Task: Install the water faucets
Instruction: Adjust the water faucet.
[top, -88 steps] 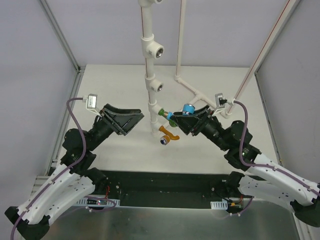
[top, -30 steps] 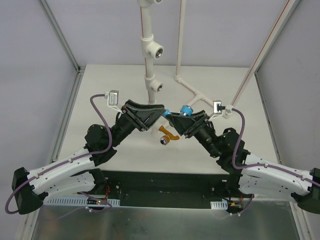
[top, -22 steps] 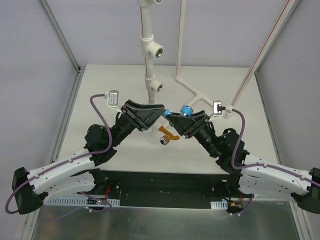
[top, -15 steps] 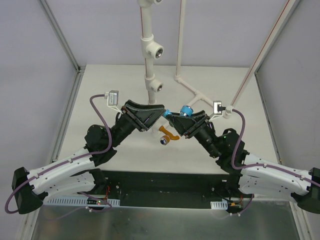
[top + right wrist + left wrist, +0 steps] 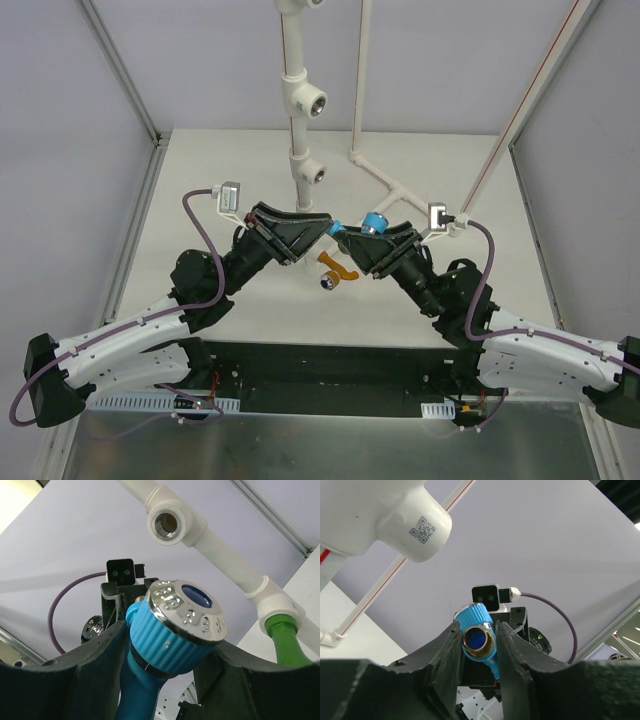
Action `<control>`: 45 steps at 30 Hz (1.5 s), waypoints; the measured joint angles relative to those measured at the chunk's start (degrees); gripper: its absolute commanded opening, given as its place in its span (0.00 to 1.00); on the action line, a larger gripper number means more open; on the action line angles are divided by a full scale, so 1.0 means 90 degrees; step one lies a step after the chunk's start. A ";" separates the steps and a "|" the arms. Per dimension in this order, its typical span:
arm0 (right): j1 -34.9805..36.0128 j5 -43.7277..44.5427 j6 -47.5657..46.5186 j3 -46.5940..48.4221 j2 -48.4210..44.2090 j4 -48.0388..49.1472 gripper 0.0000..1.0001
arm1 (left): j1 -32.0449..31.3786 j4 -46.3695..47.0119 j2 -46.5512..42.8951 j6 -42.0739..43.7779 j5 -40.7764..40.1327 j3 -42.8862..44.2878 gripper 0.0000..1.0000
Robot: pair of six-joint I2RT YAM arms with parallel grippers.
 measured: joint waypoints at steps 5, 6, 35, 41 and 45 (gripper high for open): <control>0.0002 -0.0002 0.0000 0.0000 0.0005 0.0024 0.00 | 0.0000 0.0000 0.0029 0.0000 0.0002 0.0000 0.33; 0.0005 0.0000 0.0000 0.0000 0.0005 0.0027 0.00 | 0.0000 0.0002 0.0034 -0.0002 0.0002 0.0000 0.31; 0.0017 0.0488 -0.0151 0.1071 -0.1608 -0.4692 0.96 | -0.0036 -0.0461 -0.0928 0.0192 -0.0282 -0.0335 0.00; -0.0007 0.2205 0.0678 0.3390 -0.0675 -0.8908 0.99 | -0.0036 -0.0712 -0.1314 0.0223 -0.0369 -0.0401 0.00; -0.0017 0.3174 0.1452 0.4685 0.0372 -1.1183 0.99 | -0.0036 -0.0814 -0.1377 0.0231 -0.0432 -0.0423 0.00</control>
